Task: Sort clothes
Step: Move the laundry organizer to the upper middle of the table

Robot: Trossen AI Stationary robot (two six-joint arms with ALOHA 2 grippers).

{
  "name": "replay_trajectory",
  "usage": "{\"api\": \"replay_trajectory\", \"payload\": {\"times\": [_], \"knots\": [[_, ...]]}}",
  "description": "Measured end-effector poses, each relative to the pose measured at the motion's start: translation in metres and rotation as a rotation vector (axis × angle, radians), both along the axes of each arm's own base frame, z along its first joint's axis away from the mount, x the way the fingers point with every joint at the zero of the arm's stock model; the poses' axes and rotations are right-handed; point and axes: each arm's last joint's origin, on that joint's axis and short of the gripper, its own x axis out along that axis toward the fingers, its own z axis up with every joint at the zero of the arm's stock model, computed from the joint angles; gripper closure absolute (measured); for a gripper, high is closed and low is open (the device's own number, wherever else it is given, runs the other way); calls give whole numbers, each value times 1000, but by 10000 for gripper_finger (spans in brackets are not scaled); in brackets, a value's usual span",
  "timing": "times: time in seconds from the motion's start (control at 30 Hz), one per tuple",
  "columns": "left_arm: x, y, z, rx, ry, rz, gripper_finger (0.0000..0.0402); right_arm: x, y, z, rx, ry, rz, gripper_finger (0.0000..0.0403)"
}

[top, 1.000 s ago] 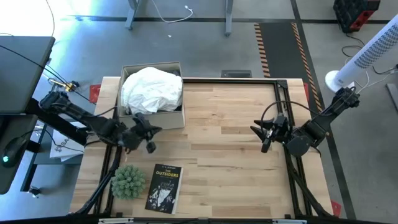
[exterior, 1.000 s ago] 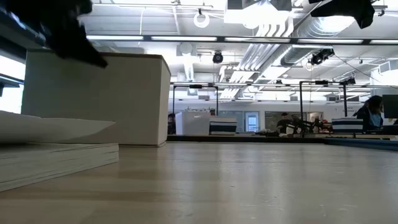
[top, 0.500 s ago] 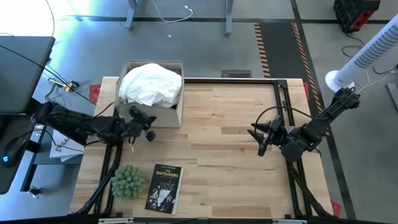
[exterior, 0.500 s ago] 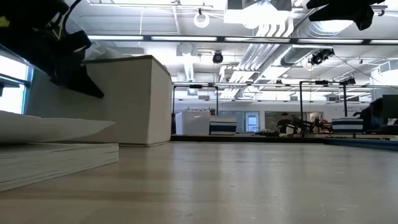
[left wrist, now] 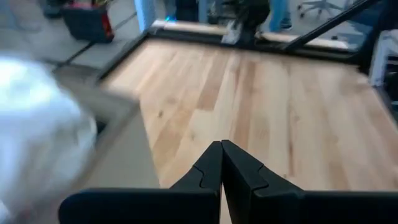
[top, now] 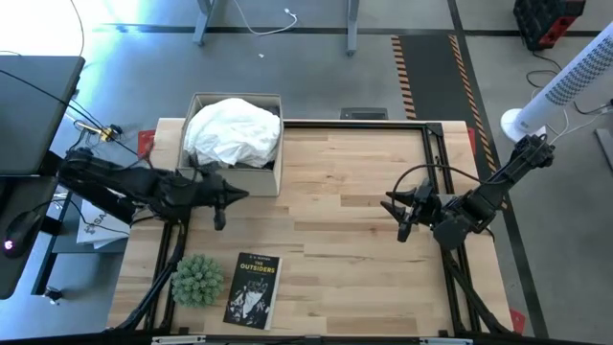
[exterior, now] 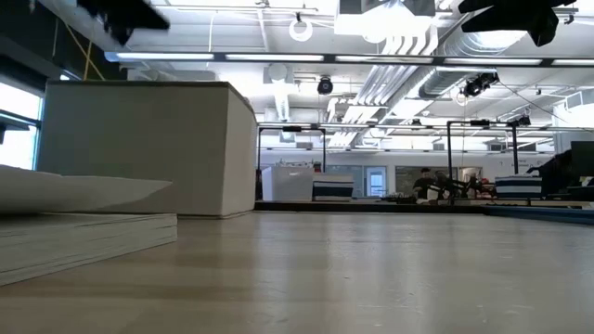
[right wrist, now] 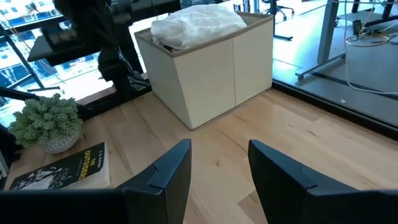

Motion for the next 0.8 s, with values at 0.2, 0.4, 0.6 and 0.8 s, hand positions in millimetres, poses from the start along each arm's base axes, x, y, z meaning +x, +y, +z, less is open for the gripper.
{"api": "replay_trajectory", "payload": {"times": [0.2, 0.4, 0.6, 0.8], "knots": [[-1, 11, 58, 107, 230, 25, 375, 0, 0, 0, -2, -2, -3, 247], [16, 32, 58, 184, 565, 76, 276, 0, 0, 0, -2, -4, -5, 247], [42, 62, 25, 173, 796, 64, 194, 0, 0, 0, 0, -2, -2, 247], [67, 82, 3, 169, 856, -59, 256, 0, 0, 0, -1, 1, 2, 247]]}}
